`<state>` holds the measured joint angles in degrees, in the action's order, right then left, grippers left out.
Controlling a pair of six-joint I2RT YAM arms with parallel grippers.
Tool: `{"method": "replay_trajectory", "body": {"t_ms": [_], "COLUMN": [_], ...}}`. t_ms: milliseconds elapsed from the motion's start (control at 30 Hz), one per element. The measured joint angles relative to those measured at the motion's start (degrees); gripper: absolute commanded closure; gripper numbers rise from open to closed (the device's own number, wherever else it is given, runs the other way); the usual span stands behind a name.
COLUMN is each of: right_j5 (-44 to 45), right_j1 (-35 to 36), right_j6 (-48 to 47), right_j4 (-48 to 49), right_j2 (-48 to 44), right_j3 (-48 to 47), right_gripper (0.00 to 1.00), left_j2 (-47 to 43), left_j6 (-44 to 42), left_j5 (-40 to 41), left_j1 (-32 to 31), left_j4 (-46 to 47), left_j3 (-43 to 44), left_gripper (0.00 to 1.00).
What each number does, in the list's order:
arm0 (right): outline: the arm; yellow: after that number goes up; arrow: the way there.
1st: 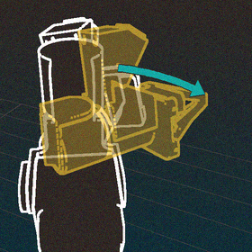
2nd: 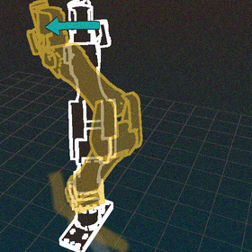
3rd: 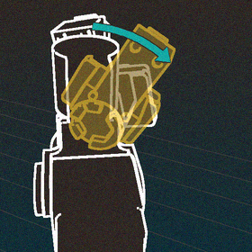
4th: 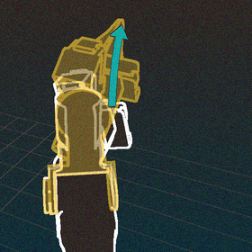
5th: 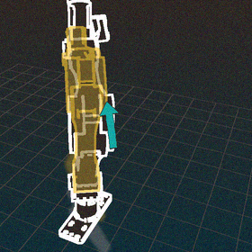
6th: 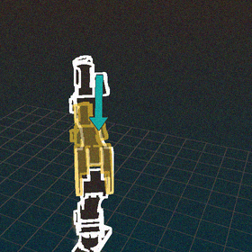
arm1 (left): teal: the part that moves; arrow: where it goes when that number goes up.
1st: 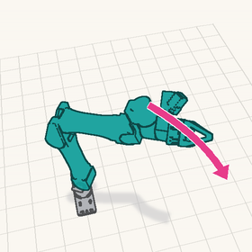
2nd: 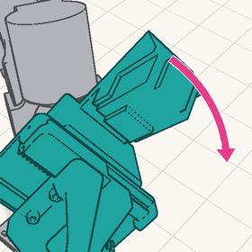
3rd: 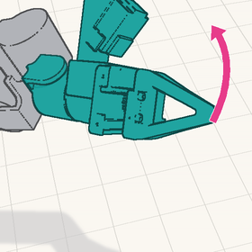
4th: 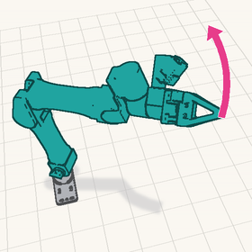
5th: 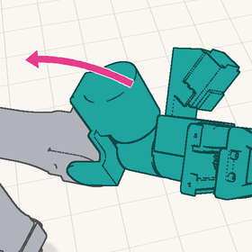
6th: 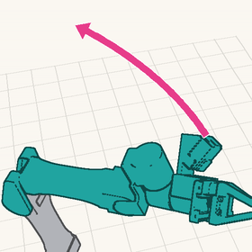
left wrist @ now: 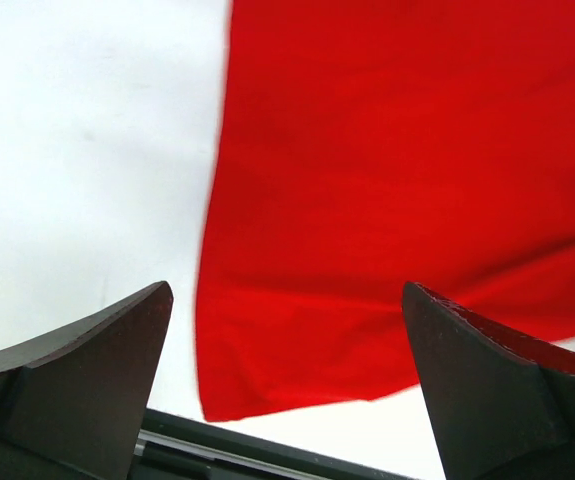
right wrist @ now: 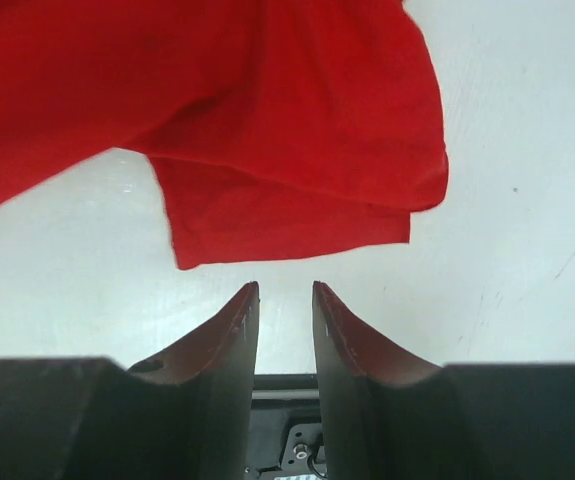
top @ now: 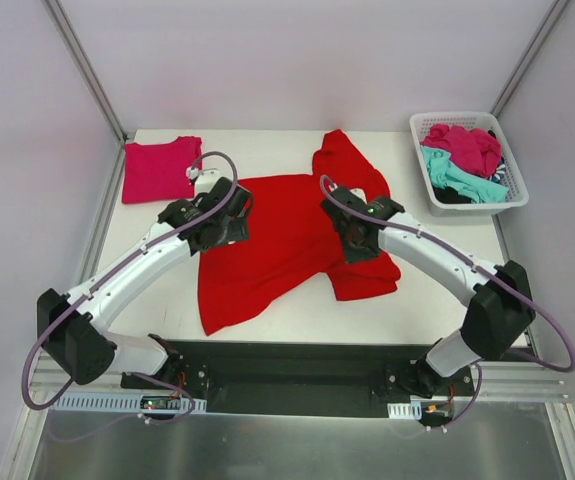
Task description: Fold and stack the t-shirts
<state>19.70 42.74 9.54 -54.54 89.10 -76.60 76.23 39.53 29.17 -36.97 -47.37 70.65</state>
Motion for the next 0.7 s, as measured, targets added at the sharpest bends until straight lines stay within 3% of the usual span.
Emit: {"method": "replay_trajectory", "body": {"t_ms": [333,700], "right_j5": [0.37,0.07], "right_j1": [0.96,4.79], "right_j6": [4.20,6.71], "right_j4": [6.80,8.92], "right_j2": [2.03,1.53], "right_j3": [17.70,19.56], "right_gripper": [0.71,0.71], "left_j2": [1.55,-0.50], "left_j6": [2.64,6.43], "left_j5": [5.25,4.83], "left_j1": [0.98,-2.78], "left_j4": [-0.48,-0.55], "left_j3": [-5.27,-12.33], "left_gripper": [0.01,0.01]}}
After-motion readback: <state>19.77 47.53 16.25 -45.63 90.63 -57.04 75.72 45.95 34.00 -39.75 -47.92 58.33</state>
